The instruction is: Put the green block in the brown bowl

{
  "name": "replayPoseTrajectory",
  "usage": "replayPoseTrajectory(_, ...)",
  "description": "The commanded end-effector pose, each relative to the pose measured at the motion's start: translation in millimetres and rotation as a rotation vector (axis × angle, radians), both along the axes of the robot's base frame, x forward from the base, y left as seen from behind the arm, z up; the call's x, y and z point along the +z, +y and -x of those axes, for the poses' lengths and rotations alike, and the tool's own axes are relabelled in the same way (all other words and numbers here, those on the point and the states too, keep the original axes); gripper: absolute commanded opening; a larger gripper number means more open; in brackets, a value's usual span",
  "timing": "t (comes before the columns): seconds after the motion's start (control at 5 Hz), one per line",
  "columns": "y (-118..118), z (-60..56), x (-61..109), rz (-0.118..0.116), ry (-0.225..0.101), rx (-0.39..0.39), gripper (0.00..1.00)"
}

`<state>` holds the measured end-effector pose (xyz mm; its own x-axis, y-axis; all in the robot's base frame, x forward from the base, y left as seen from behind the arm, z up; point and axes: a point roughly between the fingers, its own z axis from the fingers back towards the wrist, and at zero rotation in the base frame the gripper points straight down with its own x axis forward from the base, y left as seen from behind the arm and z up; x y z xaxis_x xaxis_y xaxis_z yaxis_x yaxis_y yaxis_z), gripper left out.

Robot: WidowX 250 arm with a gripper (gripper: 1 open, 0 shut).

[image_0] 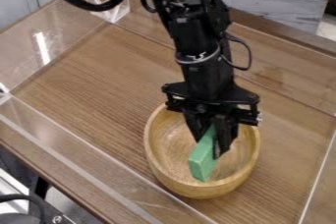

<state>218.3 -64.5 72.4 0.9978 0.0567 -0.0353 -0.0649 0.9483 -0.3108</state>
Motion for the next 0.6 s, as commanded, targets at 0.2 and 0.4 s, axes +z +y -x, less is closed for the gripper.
replayPoseTrajectory(0.2,1.1,-12.0,11.3,0.012,-0.046,0.002,1.00)
replayPoseTrajectory(0.4,7.1,-14.6,12.3,0.007,-0.046,0.009,1.00)
